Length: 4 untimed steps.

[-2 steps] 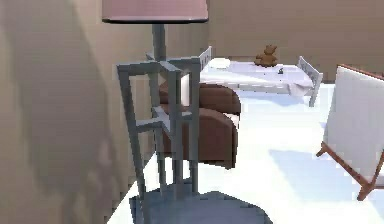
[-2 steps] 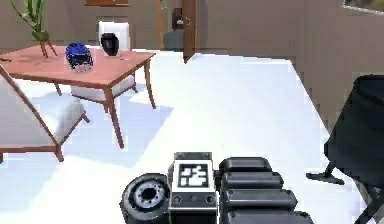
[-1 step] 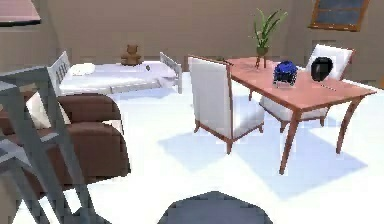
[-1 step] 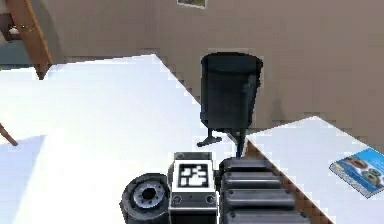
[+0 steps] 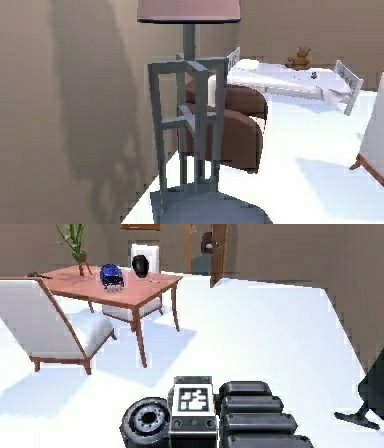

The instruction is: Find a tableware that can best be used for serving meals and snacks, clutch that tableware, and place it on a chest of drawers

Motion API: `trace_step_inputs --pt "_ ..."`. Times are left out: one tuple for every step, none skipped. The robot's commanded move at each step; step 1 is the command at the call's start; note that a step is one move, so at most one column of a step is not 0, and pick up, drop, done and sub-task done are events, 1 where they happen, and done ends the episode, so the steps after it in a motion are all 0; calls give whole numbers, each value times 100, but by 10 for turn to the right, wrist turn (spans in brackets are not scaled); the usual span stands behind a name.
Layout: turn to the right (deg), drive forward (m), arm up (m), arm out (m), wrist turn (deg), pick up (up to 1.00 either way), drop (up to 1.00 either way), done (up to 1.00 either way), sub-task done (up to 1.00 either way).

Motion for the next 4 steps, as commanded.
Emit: trace_step_inputs --pt "-450 0 0 0 0 0 0 0 0" --pt "-390 0 0 0 0 0 0 0 0" --pt "450 0 0 0 0 0 0 0 0" --pt "450 0 0 0 0 0 0 0 0"
